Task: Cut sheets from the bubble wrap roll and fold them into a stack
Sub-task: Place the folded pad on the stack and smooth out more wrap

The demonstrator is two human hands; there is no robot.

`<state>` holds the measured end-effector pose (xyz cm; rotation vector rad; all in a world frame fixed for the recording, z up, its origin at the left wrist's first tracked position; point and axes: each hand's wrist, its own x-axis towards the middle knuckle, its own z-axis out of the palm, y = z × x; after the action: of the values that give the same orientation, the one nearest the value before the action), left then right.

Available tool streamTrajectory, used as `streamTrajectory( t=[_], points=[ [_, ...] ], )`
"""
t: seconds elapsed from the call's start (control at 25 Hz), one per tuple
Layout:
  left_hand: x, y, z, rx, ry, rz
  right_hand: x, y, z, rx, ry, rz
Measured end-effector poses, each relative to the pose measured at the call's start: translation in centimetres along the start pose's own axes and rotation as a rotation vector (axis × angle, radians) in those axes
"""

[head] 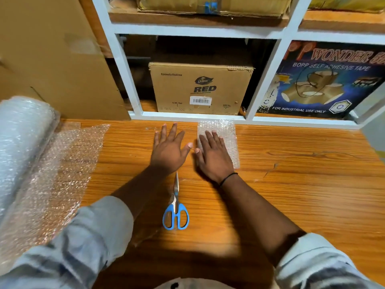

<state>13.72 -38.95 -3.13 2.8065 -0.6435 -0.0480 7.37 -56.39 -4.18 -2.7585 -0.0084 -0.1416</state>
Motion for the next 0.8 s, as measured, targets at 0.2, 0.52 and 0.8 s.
streamTrajectory(
  t=[0.2, 0.52, 0.8],
  points=[
    [-7.1, -6.1, -3.1, -0.039, 0.015, -0.246, -1.8, -7.9, 2.4, 0.068, -0.035, -0.174],
    [-21.2, -17.5, -6.6, 0.018, 0.051, -0.485, -4.2, -20.7, 9.3, 0.119, -0.156, -0.403],
    [-27.2, -26.6, -7.3, 0.065, 0.051, -0.331, -5.6, -32.3, 15.0, 0.086, -0.135, -0.328]
  ],
)
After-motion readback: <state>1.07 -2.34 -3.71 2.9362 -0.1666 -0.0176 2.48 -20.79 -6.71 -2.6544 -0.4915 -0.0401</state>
